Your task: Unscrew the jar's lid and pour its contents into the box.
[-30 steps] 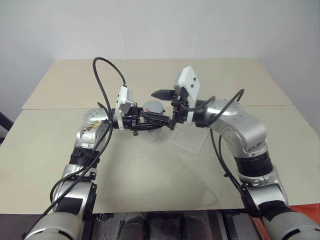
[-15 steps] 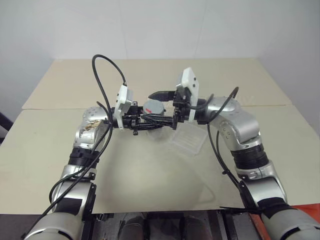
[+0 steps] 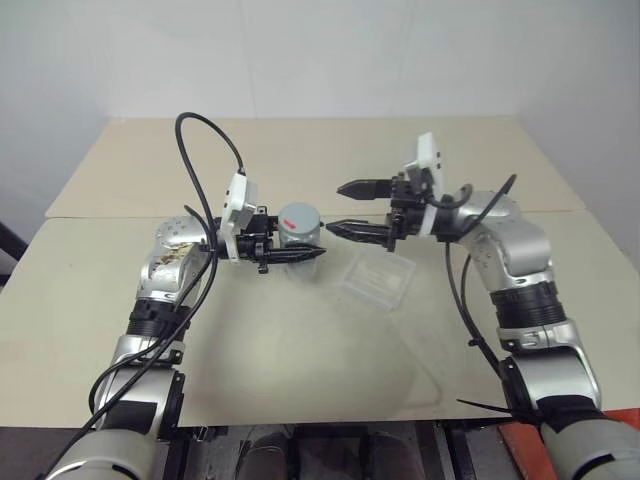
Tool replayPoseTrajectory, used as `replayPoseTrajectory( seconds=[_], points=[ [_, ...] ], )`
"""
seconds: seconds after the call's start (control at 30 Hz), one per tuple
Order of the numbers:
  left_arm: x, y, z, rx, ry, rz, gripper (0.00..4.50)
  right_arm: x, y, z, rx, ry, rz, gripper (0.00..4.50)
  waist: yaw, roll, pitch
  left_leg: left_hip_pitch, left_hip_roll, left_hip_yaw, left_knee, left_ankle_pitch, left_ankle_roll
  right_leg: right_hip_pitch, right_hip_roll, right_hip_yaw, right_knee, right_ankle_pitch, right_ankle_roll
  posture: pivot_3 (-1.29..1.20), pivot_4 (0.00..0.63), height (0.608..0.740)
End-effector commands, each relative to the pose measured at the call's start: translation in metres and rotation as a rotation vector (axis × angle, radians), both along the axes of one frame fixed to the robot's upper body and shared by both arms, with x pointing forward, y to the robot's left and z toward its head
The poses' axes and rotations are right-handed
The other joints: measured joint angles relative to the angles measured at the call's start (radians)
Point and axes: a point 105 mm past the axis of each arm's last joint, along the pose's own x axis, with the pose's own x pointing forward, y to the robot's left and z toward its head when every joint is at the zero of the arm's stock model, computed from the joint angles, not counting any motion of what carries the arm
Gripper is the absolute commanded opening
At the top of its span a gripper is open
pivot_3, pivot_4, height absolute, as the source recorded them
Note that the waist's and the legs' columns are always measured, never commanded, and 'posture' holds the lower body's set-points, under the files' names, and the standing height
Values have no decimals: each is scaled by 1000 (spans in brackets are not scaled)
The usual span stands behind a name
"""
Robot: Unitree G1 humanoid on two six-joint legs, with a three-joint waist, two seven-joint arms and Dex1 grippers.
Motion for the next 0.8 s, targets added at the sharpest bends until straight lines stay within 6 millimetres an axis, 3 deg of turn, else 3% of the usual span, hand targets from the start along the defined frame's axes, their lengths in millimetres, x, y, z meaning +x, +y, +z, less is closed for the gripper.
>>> replayPoseTrajectory(
  seconds=[0.03, 0.23, 0.57, 0.8],
  points=[
    [-2, -2, 13, -23, -42, -17, 2116, -20, 8, 19, 38, -80, 91, 4461, -2, 0, 0, 0, 0, 0, 0, 0, 0, 0, 0, 0, 0, 0, 0, 0, 150, 740],
    [1, -5, 13, -29, -33, -17, 2116, -36, 28, 26, 48, -122, 158, 4461, -2, 0, 0, 0, 0, 0, 0, 0, 0, 0, 0, 0, 0, 0, 0, 0, 150, 740],
    [3, -8, 16, -37, -37, -24, 2116, -21, 62, 30, 57, -130, 85, 4461, -2, 0, 0, 0, 0, 0, 0, 0, 0, 0, 0, -1, 1, 0, 0, 0, 150, 740],
    [3, -6, 16, -36, -41, -21, 2116, -16, 72, 27, 53, -117, 77, 4461, -3, 0, 0, 0, 0, 0, 0, 0, 0, 0, 0, -1, 1, 0, 0, 0, 150, 740]
  ],
)
